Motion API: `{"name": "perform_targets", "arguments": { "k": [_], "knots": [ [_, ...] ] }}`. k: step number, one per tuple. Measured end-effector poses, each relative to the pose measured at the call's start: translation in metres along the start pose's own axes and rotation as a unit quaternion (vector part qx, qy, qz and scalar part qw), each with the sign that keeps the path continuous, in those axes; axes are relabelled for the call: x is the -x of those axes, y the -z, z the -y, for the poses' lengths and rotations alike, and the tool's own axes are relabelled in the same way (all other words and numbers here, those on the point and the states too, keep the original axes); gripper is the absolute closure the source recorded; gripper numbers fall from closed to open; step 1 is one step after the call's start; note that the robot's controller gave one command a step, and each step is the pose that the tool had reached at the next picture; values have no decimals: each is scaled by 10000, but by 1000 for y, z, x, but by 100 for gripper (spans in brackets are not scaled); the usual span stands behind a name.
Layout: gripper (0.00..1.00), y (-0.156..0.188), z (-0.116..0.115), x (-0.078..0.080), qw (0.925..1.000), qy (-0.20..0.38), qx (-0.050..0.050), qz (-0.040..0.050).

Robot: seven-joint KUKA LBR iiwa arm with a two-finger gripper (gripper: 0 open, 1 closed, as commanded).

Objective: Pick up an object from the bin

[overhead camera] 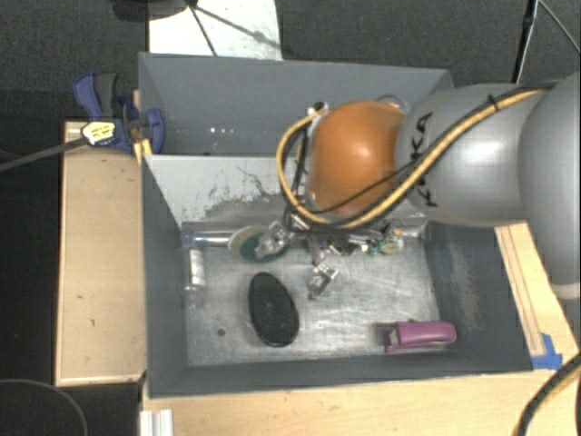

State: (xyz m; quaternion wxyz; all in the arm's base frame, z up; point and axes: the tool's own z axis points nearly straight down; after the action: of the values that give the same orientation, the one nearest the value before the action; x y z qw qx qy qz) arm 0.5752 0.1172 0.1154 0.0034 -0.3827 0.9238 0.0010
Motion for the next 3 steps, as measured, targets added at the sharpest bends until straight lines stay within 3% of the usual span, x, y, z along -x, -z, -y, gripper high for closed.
{"name": "perform_targets", "arguments": {
  "k": [1,2,3],
  "knots": [
    [0,-2,22,-31,9995,330,3,-31],
    [0,9,-31,-17,9913,1318,20,-26],
    [0,-29,-85,14,9648,2630,34,-45]
  ]
}}
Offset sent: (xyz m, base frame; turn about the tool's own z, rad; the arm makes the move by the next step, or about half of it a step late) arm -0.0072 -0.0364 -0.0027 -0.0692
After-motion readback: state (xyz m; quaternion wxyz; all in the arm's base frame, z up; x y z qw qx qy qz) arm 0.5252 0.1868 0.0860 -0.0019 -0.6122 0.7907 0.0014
